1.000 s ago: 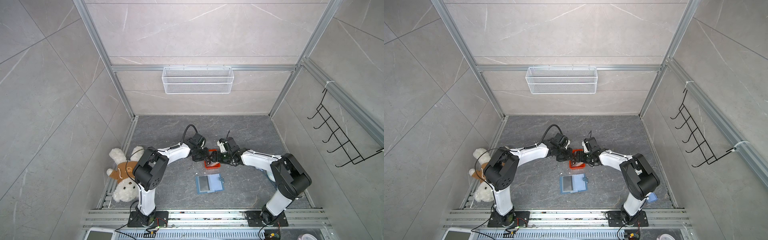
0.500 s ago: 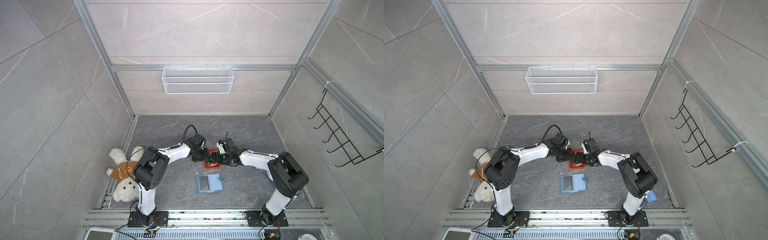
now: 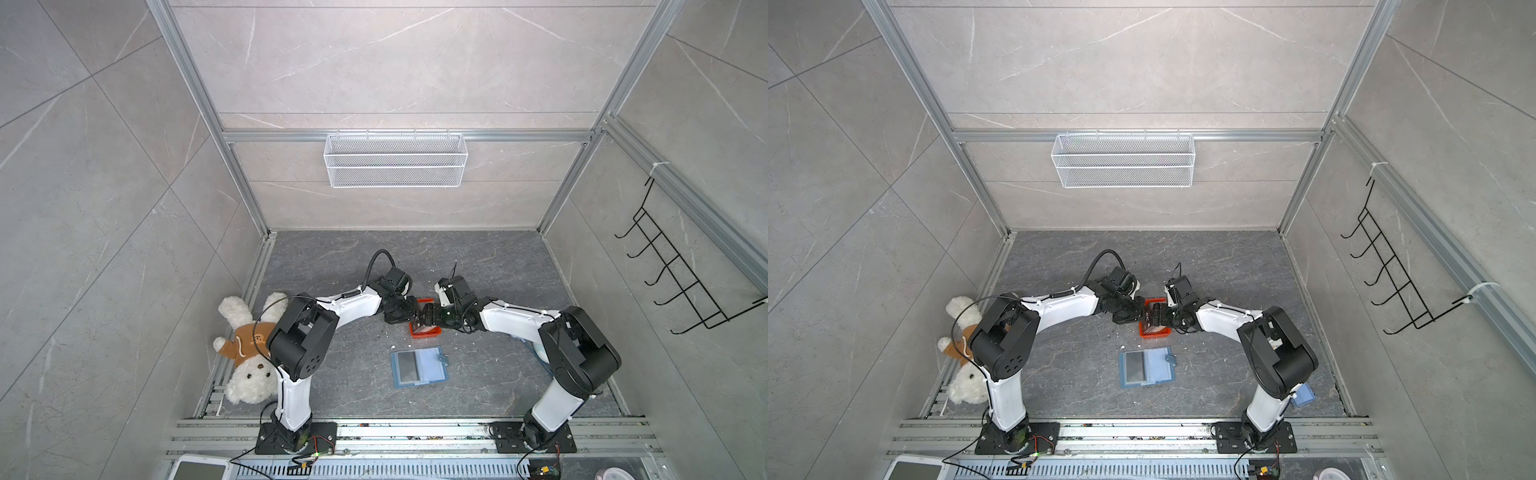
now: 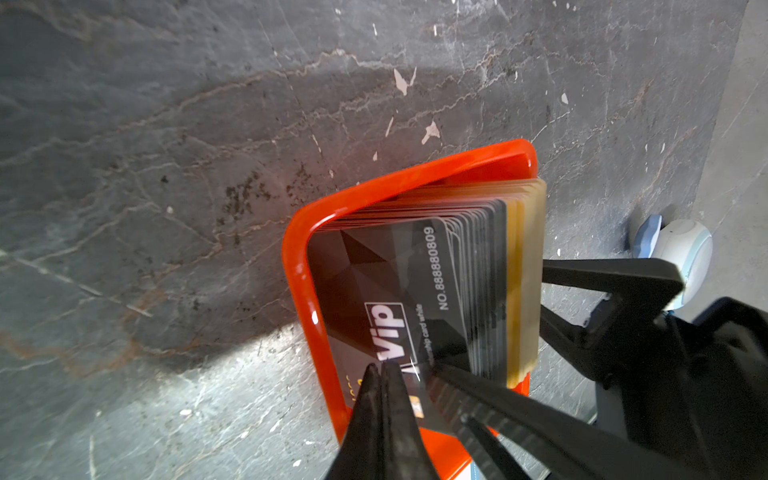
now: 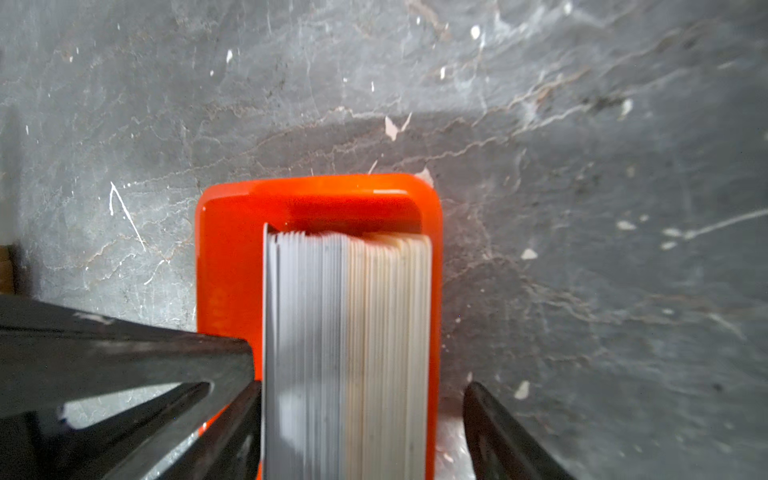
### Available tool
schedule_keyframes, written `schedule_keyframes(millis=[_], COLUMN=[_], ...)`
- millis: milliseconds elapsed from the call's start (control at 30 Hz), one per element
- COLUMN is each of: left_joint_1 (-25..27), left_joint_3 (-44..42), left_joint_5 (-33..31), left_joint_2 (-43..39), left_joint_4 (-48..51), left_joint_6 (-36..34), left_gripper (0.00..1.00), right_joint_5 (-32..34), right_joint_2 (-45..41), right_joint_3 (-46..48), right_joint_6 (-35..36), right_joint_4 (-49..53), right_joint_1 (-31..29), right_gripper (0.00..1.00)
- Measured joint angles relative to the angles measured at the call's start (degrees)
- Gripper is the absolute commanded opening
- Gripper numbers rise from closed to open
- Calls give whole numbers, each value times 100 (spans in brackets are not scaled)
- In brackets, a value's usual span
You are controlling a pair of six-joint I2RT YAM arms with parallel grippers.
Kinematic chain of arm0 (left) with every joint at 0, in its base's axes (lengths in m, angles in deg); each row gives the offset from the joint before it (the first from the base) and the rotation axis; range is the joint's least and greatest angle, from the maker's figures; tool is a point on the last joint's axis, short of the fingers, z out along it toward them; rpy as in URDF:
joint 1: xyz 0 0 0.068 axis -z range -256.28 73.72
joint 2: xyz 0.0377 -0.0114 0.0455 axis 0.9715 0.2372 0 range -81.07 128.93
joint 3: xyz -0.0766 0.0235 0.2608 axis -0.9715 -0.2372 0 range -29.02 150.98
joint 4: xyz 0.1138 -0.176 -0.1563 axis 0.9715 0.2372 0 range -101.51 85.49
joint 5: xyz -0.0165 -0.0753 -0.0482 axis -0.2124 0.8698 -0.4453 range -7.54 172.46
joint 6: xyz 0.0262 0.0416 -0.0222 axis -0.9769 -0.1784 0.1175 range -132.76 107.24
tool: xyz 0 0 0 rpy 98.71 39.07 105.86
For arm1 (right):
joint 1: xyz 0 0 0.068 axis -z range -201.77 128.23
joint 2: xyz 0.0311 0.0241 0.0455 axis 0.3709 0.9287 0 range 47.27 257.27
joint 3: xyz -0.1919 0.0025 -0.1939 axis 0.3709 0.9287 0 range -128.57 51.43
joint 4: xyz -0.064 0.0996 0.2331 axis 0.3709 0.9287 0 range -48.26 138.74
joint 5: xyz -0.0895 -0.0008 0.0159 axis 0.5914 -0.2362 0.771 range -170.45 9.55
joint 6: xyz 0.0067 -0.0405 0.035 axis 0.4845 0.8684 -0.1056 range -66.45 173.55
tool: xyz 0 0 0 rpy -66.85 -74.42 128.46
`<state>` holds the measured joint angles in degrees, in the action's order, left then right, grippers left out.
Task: Put the credit cards into the card holder
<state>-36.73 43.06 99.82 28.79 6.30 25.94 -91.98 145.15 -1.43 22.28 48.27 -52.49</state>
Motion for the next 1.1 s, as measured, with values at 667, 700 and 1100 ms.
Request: schedule_keyframes(millis=[667,700,1100], left_joint_1=[0,0,-11], left_joint_3=[4,4,57], left_joint_5=[127,138,267], left_joint_2=[114,116,192], left_joint_4=[-131,-136,-160], left_joint_6=[2,4,11], left_gripper=[15,15,16], right_joint_5=[173,173,173], right_joint_2=[-216,-223,-588], right_joint_3=[50,52,234], right_joint_6=[2,2,0], right_joint_4=[120,120,240], right_joint_1=[0,0,0], right_gripper=[74,74,74])
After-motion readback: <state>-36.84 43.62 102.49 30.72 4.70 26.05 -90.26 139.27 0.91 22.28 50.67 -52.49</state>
